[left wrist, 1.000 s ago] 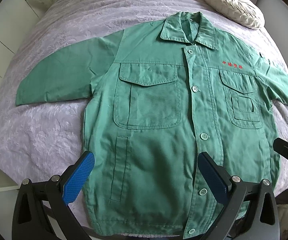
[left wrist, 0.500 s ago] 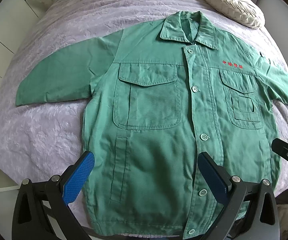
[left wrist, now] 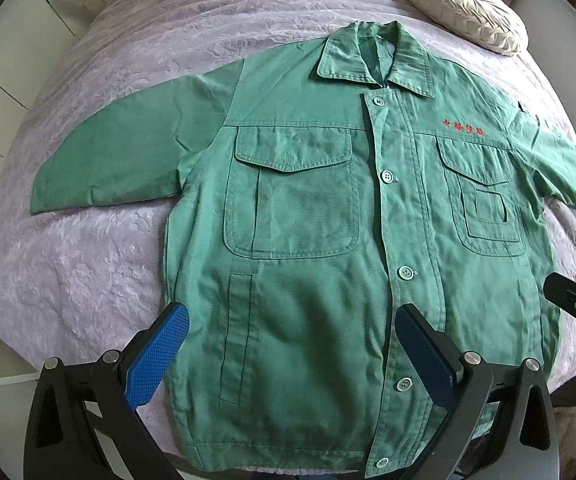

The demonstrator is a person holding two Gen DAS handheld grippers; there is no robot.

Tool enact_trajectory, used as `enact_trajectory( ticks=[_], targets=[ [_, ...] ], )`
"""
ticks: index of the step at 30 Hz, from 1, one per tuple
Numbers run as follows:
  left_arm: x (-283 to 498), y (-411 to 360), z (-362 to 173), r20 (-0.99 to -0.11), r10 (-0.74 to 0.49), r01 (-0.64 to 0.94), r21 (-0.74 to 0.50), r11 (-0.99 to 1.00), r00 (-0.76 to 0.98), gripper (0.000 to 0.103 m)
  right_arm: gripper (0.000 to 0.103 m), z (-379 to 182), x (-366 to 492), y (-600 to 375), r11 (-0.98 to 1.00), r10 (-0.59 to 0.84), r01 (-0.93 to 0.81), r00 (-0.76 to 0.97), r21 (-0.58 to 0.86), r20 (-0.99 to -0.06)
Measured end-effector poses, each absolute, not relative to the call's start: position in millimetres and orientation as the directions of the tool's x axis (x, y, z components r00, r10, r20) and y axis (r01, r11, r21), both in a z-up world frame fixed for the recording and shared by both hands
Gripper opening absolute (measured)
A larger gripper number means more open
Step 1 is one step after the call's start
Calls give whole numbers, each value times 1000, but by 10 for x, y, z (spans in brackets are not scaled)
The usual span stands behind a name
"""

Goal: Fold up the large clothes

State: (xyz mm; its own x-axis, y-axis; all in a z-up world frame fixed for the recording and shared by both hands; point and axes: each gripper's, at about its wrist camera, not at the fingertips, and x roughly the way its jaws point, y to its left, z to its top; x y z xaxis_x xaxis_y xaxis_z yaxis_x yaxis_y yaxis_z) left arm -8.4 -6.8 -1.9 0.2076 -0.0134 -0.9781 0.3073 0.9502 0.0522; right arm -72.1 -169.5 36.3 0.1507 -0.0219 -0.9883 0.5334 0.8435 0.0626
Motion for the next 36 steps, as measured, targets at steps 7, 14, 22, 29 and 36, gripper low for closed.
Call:
enact_trajectory(
  ticks=[7,14,22,29,36],
  targets=[
    [-109,-114,-19,-978,-10,313,56,948,206,103,103,362,-717,-1705,843,-19,534,151,66,-988],
    [-105,-131,-15,-979,-3,315,63,947,205,103,103,358,-724,-1705,843,-19,533,151,66,-988],
    [-99,-133,-24,-980,1,318,66,946,201,103,103,353,-725,-1708,843,-18,533,151,66,-988],
    [-98,-192,-41,-980,12,325,76,943,196,103,103,318,-722,-1738,842,-9,534,151,74,-989],
    [-88,-284,-48,-982,25,326,86,941,189,103,103,298,-718,-1800,840,5,535,152,86,-988]
  ],
)
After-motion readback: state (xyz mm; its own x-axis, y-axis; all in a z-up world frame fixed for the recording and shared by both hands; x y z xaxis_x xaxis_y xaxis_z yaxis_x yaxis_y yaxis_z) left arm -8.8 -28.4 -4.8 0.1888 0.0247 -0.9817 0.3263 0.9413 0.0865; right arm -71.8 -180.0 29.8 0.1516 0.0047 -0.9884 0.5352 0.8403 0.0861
